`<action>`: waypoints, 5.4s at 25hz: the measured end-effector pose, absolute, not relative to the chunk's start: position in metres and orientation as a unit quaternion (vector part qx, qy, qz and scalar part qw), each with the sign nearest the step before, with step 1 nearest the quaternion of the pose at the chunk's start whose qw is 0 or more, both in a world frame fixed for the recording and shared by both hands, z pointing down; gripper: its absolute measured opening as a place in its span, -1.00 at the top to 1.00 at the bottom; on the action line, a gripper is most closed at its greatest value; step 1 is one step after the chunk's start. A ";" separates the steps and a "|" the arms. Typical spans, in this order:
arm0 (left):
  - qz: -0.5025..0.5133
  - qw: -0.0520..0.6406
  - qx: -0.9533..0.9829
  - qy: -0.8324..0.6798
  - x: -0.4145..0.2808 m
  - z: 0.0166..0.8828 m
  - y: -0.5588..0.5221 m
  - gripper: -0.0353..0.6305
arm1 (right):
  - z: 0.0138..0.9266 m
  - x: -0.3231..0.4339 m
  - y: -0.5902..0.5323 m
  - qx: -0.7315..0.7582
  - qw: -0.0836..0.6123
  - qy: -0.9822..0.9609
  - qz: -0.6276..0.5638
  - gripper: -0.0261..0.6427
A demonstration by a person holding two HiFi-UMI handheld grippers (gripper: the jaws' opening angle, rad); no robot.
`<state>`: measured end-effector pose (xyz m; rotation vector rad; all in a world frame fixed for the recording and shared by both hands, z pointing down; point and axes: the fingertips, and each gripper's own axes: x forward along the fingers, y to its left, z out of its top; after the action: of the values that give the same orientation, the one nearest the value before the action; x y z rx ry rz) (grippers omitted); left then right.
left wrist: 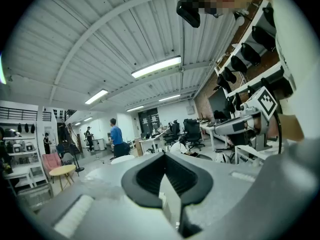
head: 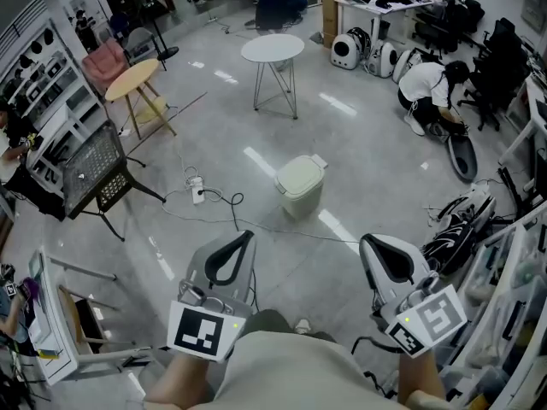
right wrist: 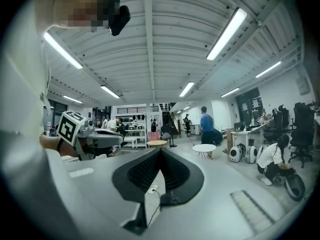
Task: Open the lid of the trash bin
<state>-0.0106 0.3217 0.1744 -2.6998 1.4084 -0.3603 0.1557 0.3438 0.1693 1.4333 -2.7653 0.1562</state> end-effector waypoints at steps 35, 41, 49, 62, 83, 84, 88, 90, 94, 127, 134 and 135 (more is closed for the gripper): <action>-0.129 0.014 -0.890 0.437 -0.075 0.205 0.070 0.89 | 0.203 0.086 0.097 0.486 0.044 -0.868 0.086 0.91; -0.131 0.002 -0.895 0.427 -0.098 0.216 0.002 0.89 | 0.213 0.058 0.030 0.491 0.058 -0.864 0.099 0.91; -0.142 -0.011 -0.899 0.415 -0.113 0.239 -0.051 0.89 | 0.231 0.047 -0.030 0.504 0.069 -0.853 0.116 0.91; -0.181 -0.043 -0.879 0.439 -0.103 0.290 -0.105 0.89 | 0.286 0.062 -0.095 0.475 0.098 -0.859 0.162 0.91; -0.293 -0.114 -0.837 0.449 -0.092 0.511 -0.184 0.89 | 0.533 0.048 -0.187 0.438 0.171 -0.833 0.291 0.91; -0.296 -0.119 -0.834 0.450 -0.095 0.524 -0.185 0.89 | 0.548 0.043 -0.187 0.433 0.174 -0.832 0.300 0.91; -0.303 -0.141 -0.826 0.454 -0.104 0.575 -0.188 0.89 | 0.609 0.025 -0.190 0.415 0.198 -0.827 0.322 0.91; -0.305 -0.154 -0.822 0.455 -0.109 0.602 -0.188 0.89 | 0.642 0.018 -0.190 0.412 0.212 -0.823 0.330 0.91; -0.308 -0.188 -0.815 0.453 -0.117 0.659 -0.185 0.89 | 0.707 0.007 -0.189 0.408 0.239 -0.810 0.348 0.91; -0.332 -0.264 -0.775 0.468 -0.168 0.858 -0.158 0.89 | 0.978 -0.037 -0.172 0.498 0.262 -0.665 0.491 0.92; -0.327 -0.270 -0.776 0.467 -0.174 0.851 -0.153 0.89 | 0.964 -0.022 -0.180 0.522 0.253 -0.660 0.478 0.91; -0.327 -0.270 -0.777 0.466 -0.173 0.851 -0.152 0.89 | 0.964 -0.022 -0.180 0.518 0.254 -0.663 0.477 0.91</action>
<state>-0.1735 -0.1525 0.8509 -2.9756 1.7836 -1.2515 -0.0221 -0.1803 0.9645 1.4068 -1.8022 1.2971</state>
